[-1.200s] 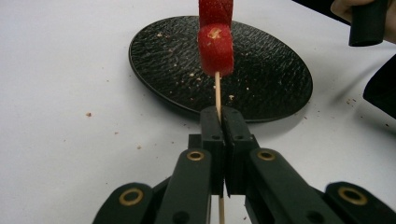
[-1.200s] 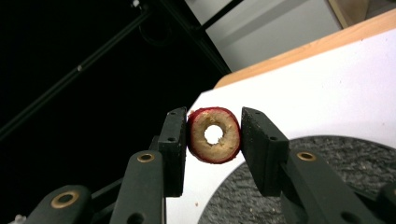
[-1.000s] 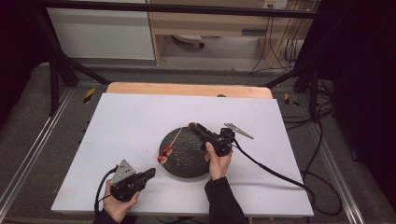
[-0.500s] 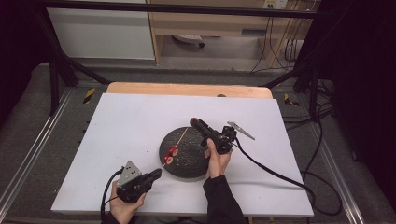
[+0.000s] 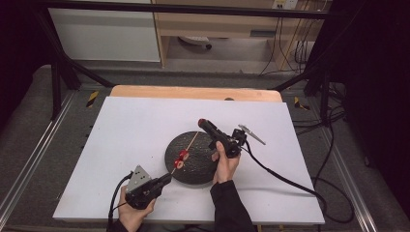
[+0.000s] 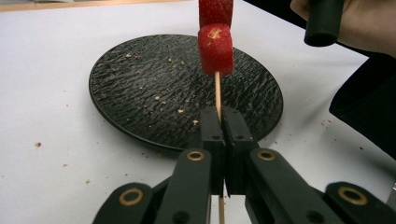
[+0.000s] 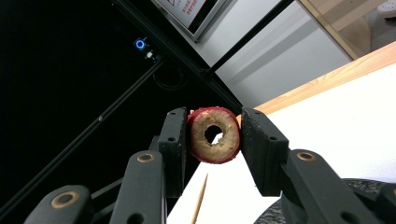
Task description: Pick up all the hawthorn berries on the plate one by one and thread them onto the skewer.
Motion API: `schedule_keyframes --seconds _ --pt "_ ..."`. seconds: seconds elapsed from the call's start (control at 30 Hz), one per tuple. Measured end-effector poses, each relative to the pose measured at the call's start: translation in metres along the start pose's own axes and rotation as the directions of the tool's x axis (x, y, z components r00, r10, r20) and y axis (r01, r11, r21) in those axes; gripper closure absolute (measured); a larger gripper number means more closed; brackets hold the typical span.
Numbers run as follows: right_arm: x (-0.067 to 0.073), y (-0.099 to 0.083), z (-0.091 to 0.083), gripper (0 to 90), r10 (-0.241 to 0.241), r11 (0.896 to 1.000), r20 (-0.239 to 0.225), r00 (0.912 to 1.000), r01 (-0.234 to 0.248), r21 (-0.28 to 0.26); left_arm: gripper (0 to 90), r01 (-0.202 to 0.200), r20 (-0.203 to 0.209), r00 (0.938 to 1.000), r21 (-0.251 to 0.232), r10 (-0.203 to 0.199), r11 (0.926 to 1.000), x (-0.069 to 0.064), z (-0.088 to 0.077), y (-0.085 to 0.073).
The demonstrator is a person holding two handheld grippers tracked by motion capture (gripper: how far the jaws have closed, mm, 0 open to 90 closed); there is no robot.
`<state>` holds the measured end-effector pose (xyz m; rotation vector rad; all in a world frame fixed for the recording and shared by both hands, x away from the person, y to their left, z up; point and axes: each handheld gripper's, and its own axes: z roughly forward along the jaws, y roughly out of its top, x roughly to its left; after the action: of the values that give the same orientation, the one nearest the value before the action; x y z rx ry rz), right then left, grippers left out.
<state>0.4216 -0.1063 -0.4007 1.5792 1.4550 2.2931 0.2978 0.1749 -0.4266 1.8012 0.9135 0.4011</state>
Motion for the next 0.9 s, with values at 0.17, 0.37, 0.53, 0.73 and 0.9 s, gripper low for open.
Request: schedule_keyframes --seconds 0.17,0.37,0.53,0.73,0.9 --pt "0.0006 0.0002 -0.0003 62.6 0.008 1.0 -0.006 1.0 -0.008 -0.006 88.3 -0.005 0.002 1.0 -0.002 0.005 1.0 -0.0021 0.0018 0.0017" --pt "0.0018 0.0004 -0.001 62.6 0.016 1.0 -0.014 0.9998 -0.016 -0.011 88.3 -0.004 0.004 1.0 -0.007 0.004 1.0 -0.0039 0.0036 0.0032" --pt "0.0018 -0.0014 -0.0013 62.6 0.019 1.0 -0.018 0.9997 -0.019 -0.007 88.3 -0.006 0.004 1.0 -0.01 0.006 0.9999 -0.0048 0.0046 0.004" --pt "0.0018 -0.002 -0.0014 62.6 0.024 1.0 -0.021 0.9995 -0.024 -0.005 88.3 0.002 -0.002 1.0 -0.014 -0.002 0.9999 -0.0036 0.0043 0.0041" --pt "0.0021 -0.0028 -0.0014 62.6 0.031 1.0 -0.025 0.9992 -0.031 -0.006 88.3 0.006 -0.004 1.0 -0.019 -0.006 0.9998 -0.0042 0.0053 0.0045"
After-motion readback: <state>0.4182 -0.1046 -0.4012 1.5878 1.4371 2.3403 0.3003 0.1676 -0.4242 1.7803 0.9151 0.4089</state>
